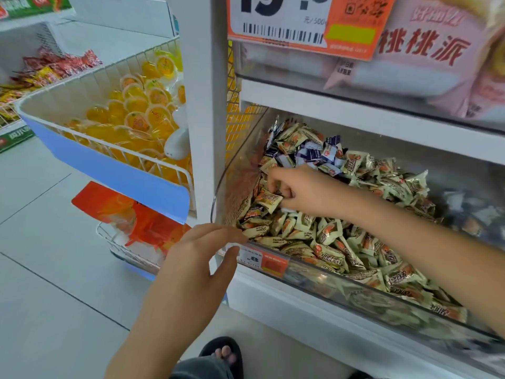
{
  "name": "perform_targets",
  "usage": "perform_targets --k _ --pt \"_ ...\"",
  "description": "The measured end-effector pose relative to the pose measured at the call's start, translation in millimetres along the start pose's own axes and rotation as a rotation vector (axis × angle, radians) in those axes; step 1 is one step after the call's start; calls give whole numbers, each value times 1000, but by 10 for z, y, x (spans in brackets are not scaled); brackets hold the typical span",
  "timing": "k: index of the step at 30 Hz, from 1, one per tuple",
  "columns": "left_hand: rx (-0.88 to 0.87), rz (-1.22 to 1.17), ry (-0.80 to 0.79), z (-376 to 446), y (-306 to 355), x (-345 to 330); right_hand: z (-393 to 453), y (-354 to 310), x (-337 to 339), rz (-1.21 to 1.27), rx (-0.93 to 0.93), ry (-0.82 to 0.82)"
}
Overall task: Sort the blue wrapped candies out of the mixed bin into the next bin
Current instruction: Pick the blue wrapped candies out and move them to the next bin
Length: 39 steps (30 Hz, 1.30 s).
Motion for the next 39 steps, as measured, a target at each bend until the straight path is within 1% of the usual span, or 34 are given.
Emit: perform_targets --k 4,7,9,12,13,15,17,19,21,22,24,25,27,30,33,34,36,39 --pt "6 1 1 6 7 0 -124 34 219 209 -19 142" --pt "12 19 5 23 23 -8 -118 -183 272 263 56 188" --pt "12 29 15 28 35 -11 -39 -344 140 231 88 96" --pt "15 28 24 31 53 -15 105 -406 -231 25 1 -156" --pt "15 24 25 33 54 -16 124 -394 -296 11 -18 -198" --pt "15 24 23 36 48 -17 145 -357 -326 78 -21 -210" --pt "12 27 19 31 41 -15 122 -332 -292 218 8 -205" --pt "5 30 15 24 44 -9 74 -290 -230 462 15 -168" --pt "-2 36 16 21 50 -4 18 -215 -116 687 -18 -77" --pt "-3 41 14 22 52 -4 -11 -161 -28 742 -45 -11" --pt "-3 52 8 29 54 -8 -64 -41 164 776 -65 110" --pt "-5 56 7 32 54 -9 -93 -7 245 745 -64 143" --pt "-3 58 12 36 52 -12 -125 27 312 547 -72 139" --pt "-7 60 14 43 54 -19 -102 66 155 235 -80 27" --pt "-13 51 12 48 59 -24 -115 83 -37 -91 -123 -50" --pt "-15 51 15 48 59 -22 -117 92 -91 -150 -154 -74" --pt "-23 57 21 50 55 -22 -121 50 -139 -205 -149 -53" --pt "-33 76 37 72 46 -39 -92 -9 -144 -137 -55 15"
Point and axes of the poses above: each hand's wrist, its own z-axis towards the middle knuckle, its own x-axis out of the back of the hand, y = z × x, the point moved 5 cm from there along z, towards the middle knuckle, and after that the axes turned 10 degrees about -y, right-handed, at the moved point
